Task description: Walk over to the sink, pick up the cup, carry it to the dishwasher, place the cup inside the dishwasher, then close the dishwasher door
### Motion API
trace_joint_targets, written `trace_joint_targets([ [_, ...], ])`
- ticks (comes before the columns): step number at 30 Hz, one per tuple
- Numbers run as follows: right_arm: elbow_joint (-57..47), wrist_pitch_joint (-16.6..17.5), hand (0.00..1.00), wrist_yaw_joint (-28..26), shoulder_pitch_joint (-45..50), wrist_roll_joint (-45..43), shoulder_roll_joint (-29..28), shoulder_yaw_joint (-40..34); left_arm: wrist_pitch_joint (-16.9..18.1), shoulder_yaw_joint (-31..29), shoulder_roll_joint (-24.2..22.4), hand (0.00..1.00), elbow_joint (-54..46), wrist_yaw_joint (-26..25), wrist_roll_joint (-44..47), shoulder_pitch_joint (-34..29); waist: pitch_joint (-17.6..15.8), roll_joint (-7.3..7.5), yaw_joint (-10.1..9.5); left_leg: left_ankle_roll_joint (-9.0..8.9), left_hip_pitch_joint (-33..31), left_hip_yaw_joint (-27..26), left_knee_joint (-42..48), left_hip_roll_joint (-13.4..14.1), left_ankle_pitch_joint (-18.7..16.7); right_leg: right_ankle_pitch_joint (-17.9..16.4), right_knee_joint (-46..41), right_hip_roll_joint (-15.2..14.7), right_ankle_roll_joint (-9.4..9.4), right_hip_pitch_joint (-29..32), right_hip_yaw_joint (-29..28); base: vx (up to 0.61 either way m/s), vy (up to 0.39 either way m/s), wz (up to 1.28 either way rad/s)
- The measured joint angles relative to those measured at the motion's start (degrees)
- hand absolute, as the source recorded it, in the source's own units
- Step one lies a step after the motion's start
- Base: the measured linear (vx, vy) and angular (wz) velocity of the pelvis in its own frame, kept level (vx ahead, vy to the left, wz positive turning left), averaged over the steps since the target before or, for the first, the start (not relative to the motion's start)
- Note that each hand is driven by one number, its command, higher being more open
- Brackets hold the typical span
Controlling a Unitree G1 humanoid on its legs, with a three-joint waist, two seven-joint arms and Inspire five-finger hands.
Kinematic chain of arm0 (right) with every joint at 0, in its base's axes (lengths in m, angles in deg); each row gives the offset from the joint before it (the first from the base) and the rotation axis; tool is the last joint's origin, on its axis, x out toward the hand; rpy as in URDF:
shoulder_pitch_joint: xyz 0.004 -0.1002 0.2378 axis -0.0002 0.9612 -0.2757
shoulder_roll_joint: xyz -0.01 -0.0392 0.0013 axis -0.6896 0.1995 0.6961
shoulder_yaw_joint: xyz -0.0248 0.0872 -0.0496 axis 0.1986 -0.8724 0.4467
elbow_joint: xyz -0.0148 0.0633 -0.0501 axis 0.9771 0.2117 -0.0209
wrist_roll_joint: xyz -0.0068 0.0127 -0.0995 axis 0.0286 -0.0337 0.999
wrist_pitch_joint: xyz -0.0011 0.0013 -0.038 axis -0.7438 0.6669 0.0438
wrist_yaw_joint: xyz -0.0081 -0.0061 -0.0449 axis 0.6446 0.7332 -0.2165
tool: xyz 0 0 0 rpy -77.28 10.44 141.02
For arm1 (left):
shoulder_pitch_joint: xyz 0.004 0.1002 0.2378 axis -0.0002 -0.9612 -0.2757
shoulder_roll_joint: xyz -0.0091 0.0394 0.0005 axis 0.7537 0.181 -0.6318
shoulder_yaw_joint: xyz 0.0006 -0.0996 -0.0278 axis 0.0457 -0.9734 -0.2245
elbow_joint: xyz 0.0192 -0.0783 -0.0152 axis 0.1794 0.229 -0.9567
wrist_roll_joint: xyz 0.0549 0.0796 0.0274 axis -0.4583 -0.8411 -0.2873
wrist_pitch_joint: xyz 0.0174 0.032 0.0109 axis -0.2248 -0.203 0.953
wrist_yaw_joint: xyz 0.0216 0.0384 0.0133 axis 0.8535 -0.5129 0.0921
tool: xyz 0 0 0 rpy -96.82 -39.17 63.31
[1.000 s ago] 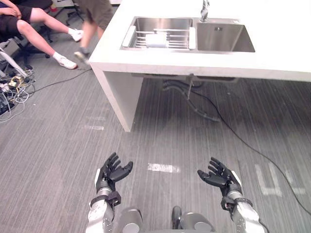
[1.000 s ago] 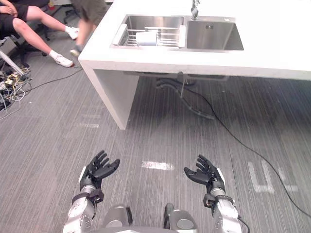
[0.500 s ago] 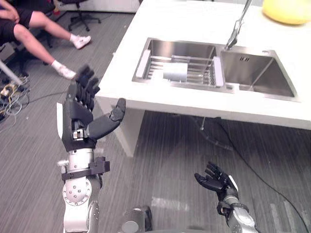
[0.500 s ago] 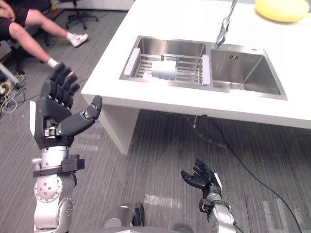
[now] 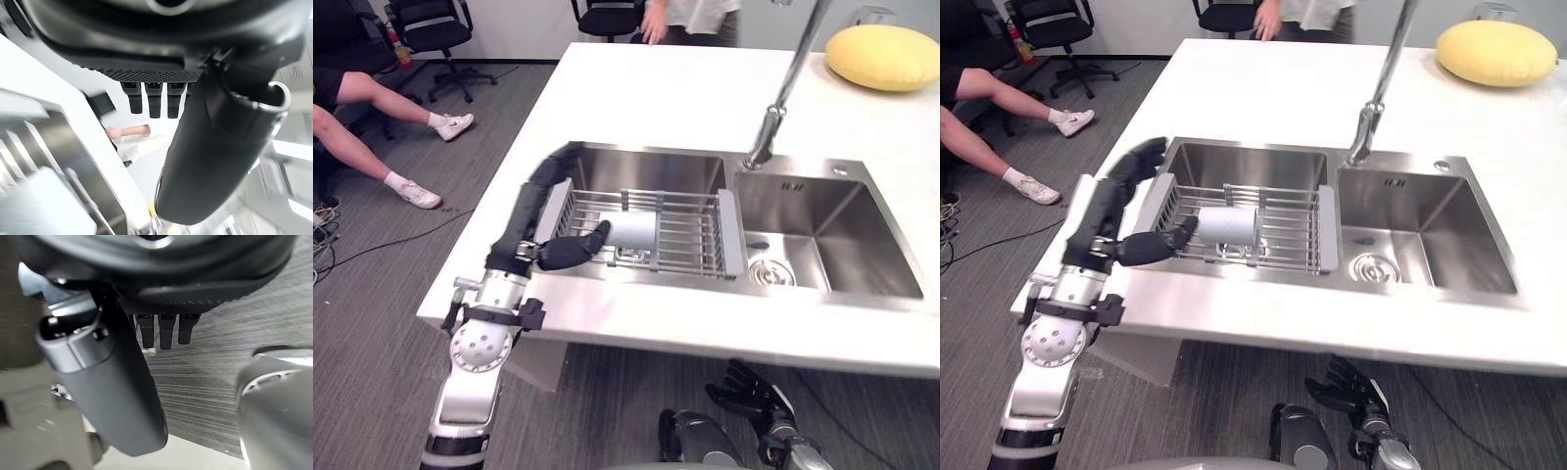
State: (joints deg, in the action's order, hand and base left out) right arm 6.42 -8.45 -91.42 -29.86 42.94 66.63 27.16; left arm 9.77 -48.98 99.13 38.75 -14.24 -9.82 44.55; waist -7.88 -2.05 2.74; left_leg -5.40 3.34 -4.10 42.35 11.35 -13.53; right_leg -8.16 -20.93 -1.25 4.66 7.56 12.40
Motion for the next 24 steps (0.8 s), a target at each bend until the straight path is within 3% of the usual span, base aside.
trace_joint_targets([
  [2, -1.70, 0.01, 0.90, -0.04, 0.98, 0.00, 0.23, 0.03, 0.09, 0.32, 2.45, 0.90, -1.88, 1.79, -0.21, 0.73, -0.09, 0.16, -0.11, 2.03, -4.47, -2.83, 4.03, 1.46, -2.93, -0.22, 3.13, 0.16, 0.35, -3.80, 0.18, 0.20, -0.036, 0.06],
  [5, -2.80, -0.01, 0.90, -0.35, 0.92, 0.03, 0.29, 0.07, 1.04, 0.38, 6.69, 0.90, -4.59, 4.83, -1.69, 1.51, 0.21, -0.31, -1.54, 3.61, -10.00, -3.44, -6.30, 0.42, -5.36, -0.15, 5.00, 0.05, 0.12, -5.39, -1.55, 0.16, 0.055, -0.25],
  [6, -2.81, -0.09, 0.90, -0.44, 0.85, 0.05, 0.27, 0.15, 1.05, 0.75, 7.79, 0.90, -4.55, 5.92, -2.37, 1.75, 0.39, -0.58, -1.96, 3.73, -10.26, -2.45, -11.75, -0.54, -4.43, -0.11, 4.95, 0.06, -0.42, -5.42, -2.32, 0.19, 0.158, -0.42],
  [7, -3.01, -0.17, 0.90, -0.54, 1.05, 0.06, 0.34, 0.15, 1.01, 1.48, 8.88, 0.90, -4.46, 6.85, -2.43, 1.84, 0.76, -1.42, -2.03, 3.66, -10.26, -1.52, -17.96, -1.20, 0.05, -0.22, 4.64, 0.38, -1.42, -5.38, -2.82, 0.20, 0.210, -0.38],
  [8, -3.16, -0.52, 0.90, -0.64, 1.18, 0.12, -0.05, 0.20, 0.98, 2.85, 10.49, 0.90, -4.11, 8.23, -2.52, 2.01, 0.63, -1.62, -2.26, 0.74, -9.30, -0.69, -20.74, -1.71, 3.27, -0.91, 3.73, 0.56, -2.67, -5.39, -4.06, 0.17, 0.193, -0.27],
  [11, -5.75, -0.73, 0.90, -1.15, 3.59, 1.33, -2.03, 0.42, -0.65, 8.31, 13.67, 0.90, -3.35, 12.39, -3.71, 2.07, 1.44, 0.36, -2.05, 2.36, -7.07, -2.48, -25.46, -4.62, 4.63, -1.06, 4.37, -2.09, -3.62, -5.32, -5.31, 0.09, 0.132, -0.11],
  [13, -6.64, -0.83, 0.90, -1.30, 4.51, 1.51, -2.30, 1.30, -1.16, 10.84, 14.76, 0.90, -3.35, 14.81, -3.97, 2.06, 1.53, 0.49, -1.90, 2.76, -5.59, -3.65, -27.09, -5.49, 4.88, -0.87, 5.01, -2.81, -4.27, -5.80, -6.33, 0.07, 0.116, -0.23],
  [18, -6.69, -1.16, 0.90, -1.62, 5.26, 1.91, -3.66, 2.58, -2.29, 14.64, 12.43, 0.90, -2.69, 17.50, -5.36, 3.08, 2.54, 0.88, -1.67, 2.78, -3.26, -5.37, -30.97, -6.03, 5.74, -0.16, 7.21, -2.92, -5.08, -6.66, -7.85, 0.04, 0.031, -0.16],
  [24, -5.94, -1.51, 0.90, -1.66, 4.80, 2.34, -3.80, 3.59, -4.56, 17.54, 5.59, 0.90, 4.96, 17.58, -9.00, 6.55, 3.71, 1.55, -1.60, 2.50, -1.24, -6.49, -34.96, -6.43, 7.41, 0.44, 8.64, -2.62, -5.07, -6.93, -8.77, 0.03, -0.001, -0.08],
])
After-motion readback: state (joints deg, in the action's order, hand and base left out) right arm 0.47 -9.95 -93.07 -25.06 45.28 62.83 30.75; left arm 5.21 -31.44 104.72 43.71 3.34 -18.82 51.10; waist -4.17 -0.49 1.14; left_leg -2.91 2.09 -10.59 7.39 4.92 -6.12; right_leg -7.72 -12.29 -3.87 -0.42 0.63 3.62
